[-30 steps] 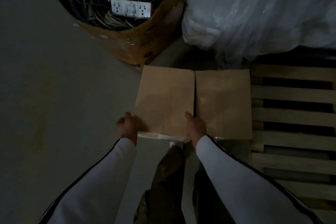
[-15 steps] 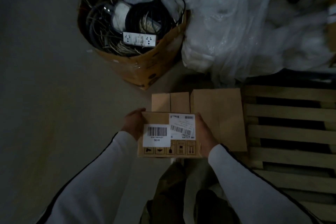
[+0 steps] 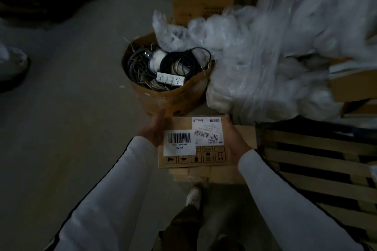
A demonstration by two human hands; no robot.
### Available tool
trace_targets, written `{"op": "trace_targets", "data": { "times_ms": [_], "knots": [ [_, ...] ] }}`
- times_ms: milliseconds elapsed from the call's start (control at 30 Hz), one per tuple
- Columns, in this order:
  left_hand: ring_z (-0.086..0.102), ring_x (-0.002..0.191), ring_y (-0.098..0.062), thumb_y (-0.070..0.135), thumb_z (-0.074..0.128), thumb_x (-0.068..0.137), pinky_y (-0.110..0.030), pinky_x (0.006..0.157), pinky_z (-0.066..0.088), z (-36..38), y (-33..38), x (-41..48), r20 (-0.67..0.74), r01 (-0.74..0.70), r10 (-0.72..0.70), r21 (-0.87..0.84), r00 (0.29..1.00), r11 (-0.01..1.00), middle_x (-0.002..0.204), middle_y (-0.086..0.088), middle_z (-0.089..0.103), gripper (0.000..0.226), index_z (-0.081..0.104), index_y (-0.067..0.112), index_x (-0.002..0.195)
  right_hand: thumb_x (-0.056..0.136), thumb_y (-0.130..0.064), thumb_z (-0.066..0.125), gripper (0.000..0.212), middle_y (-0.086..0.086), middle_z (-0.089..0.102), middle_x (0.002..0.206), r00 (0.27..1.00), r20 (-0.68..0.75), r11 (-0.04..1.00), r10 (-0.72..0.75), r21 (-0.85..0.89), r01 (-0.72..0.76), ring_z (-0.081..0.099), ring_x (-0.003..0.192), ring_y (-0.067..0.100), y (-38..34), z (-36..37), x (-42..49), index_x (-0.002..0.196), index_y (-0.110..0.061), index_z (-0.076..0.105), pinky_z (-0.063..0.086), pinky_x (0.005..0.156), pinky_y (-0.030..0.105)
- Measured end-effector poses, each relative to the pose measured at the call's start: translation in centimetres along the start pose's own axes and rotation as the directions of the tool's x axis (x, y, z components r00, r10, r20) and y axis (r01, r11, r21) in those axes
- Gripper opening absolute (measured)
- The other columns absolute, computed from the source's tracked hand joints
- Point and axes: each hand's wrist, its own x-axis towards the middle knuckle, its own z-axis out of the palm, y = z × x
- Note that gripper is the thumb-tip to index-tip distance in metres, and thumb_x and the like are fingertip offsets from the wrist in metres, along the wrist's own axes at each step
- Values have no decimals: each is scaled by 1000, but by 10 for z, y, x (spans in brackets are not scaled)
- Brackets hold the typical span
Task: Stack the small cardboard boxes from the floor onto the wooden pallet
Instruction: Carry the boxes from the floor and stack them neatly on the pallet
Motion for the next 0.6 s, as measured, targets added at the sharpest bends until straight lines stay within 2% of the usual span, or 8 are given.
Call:
{"op": "trace_targets", "data": {
  "times_ms": [100,167,233,267,367,467,533,600],
  "knots": [
    [69,85,-25,65,31,100,-34,72,52,-9,4,-33,-99,-141,130,-111,987,984,111,-16,73,67,69,12,118,77,-91,39,81,6,74,115,996,-80,988,-35,150,47,69,103,26,-8,-30,-36,117,-28,70,50,93,47],
    [68,93,-29,73,39,91,-41,86,54,-13,-7,-52,-94,-119,102,-198,990,973,116,-14,70,68,70,16,111,78,-89,43,80,6,71,122,978,-208,965,27,260,28,66,106,27,-9,-48,-49,123,-27,68,51,80,45],
    [68,103,-36,76,58,78,-52,99,52,-7,-25,-62,9,-71,73,-166,997,984,121,-16,70,73,73,14,111,85,-79,48,76,13,70,125,991,-90,935,103,347,-66,69,106,35,-7,-52,-59,130,-20,65,56,81,50],
    [66,112,-40,76,65,72,-58,103,49,-4,-41,-55,45,-66,71,-104,996,992,129,-18,67,82,71,11,121,90,-71,48,69,16,72,119,995,-29,936,95,343,-79,71,102,37,-7,-54,-70,126,-16,67,57,85,51],
    [57,124,-46,75,75,63,-68,107,39,9,-66,-44,175,-22,42,-117,984,993,139,-22,59,98,62,12,136,81,-74,57,73,19,73,115,995,-21,950,102,298,-92,72,101,42,3,-68,-77,123,-16,69,54,96,56],
    [59,118,-46,74,74,68,-68,105,41,25,-73,-84,177,-31,56,-140,983,990,134,-26,60,94,63,6,133,46,-72,82,95,19,73,116,998,-53,967,43,254,-28,72,101,43,10,-96,-74,124,-18,69,52,96,59],
    [68,97,-40,67,69,79,-56,94,55,32,-73,-96,157,-81,115,-209,981,975,111,-24,69,70,73,5,110,63,-63,74,65,18,74,108,998,-30,968,-47,244,53,72,99,37,1,-102,-91,104,-13,75,51,98,52],
    [67,73,-28,62,60,90,-36,66,59,42,-68,-102,167,-104,147,-239,975,965,86,-11,69,53,76,12,85,83,-48,60,36,17,70,93,992,30,965,-121,238,111,68,87,32,-1,-109,-102,86,-15,73,52,89,44]
  ]
}}
